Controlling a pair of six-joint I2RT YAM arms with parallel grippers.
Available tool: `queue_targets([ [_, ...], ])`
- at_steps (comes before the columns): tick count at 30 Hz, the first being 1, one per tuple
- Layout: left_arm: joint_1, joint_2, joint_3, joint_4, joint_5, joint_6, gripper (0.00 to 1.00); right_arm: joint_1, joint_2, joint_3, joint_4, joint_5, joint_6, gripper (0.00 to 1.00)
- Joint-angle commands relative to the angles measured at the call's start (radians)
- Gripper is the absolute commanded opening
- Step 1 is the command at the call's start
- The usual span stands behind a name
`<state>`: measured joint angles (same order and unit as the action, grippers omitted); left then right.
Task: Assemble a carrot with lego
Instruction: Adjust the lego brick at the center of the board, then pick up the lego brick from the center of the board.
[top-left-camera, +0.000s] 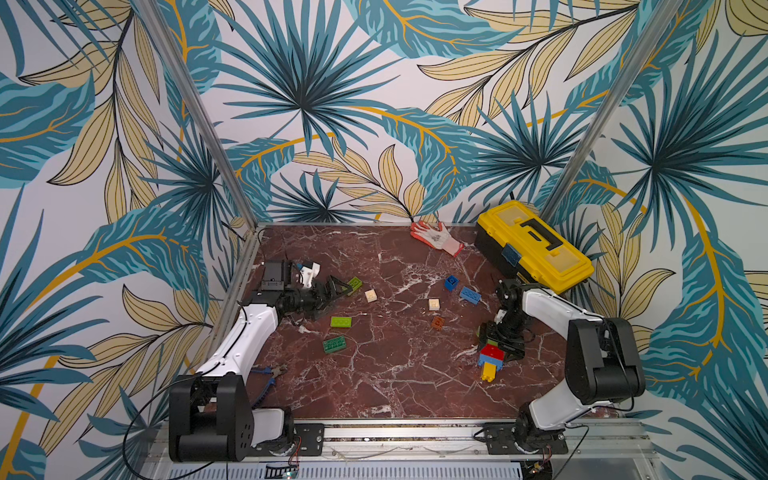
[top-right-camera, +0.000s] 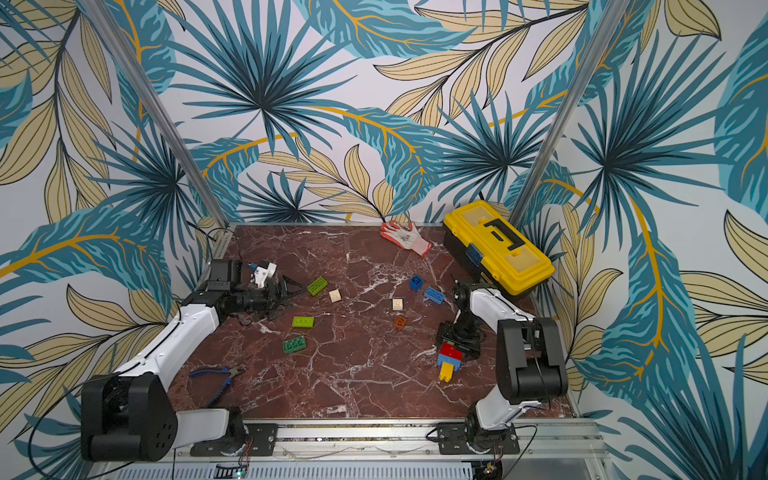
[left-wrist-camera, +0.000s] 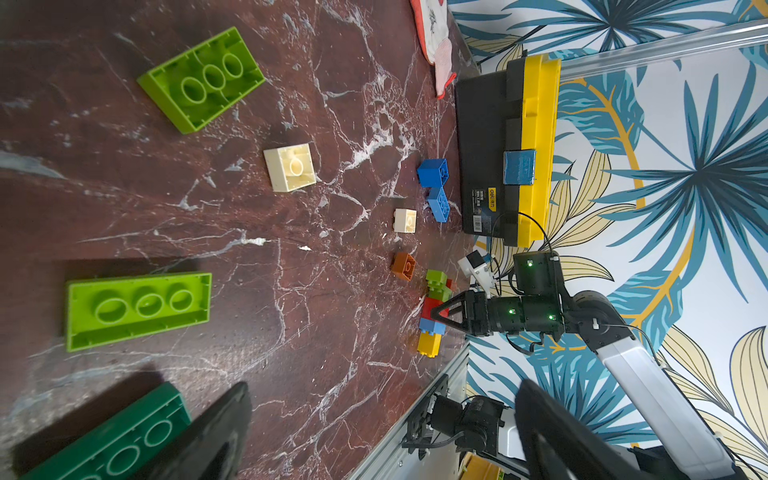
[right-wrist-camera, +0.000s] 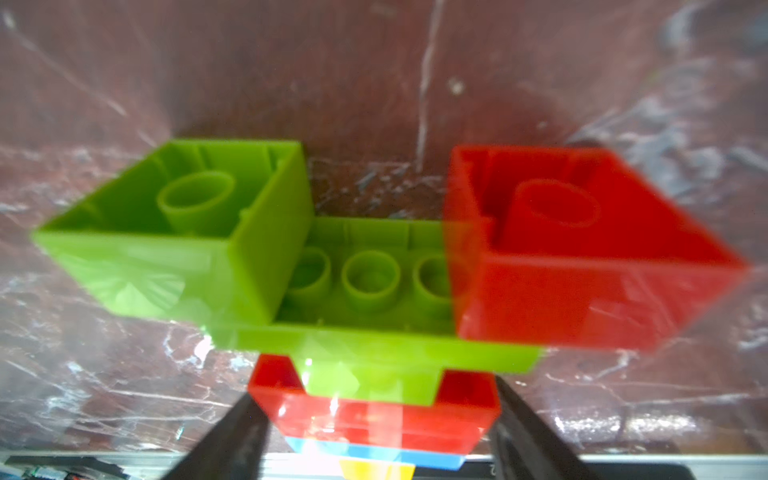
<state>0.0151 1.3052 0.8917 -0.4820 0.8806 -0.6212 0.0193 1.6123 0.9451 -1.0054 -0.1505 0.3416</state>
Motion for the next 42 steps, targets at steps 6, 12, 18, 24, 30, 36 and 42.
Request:
queue_targets([
  [6, 0.013, -0.026, -0.007, 0.023, 0.017, 0.005, 0.99, -0.005, -0.168, 0.074, -0.161, 0.081, 0.015, 0.99],
  [12, 0.019, -0.015, -0.005, 0.022, 0.008, 0.006, 0.99, 0.007, -0.297, 0.171, -0.253, 0.038, 0.044, 0.99],
  [18, 0.022, 0.037, 0.048, -0.083, -0.088, 0.066, 0.99, 0.199, -0.134, 0.463, -0.266, 0.109, 0.011, 0.99],
  [24, 0.022, 0.099, 0.089, -0.174, -0.171, 0.088, 0.99, 0.319, 0.226, 0.792, -0.25, 0.18, -0.053, 0.95],
  [30, 0.022, 0.133, 0.108, -0.175, -0.139, 0.125, 0.99, 0.318, 0.523, 1.039, -0.241, 0.309, -0.167, 0.94],
  [36, -0.027, 0.164, 0.137, -0.173, -0.08, 0.168, 0.99, 0.299, 0.679, 1.141, -0.206, 0.348, -0.282, 0.9],
  [42, -0.077, 0.189, 0.149, -0.175, -0.099, 0.176, 0.99, 0.257, 0.727, 1.179, -0.173, 0.287, -0.371, 0.82],
])
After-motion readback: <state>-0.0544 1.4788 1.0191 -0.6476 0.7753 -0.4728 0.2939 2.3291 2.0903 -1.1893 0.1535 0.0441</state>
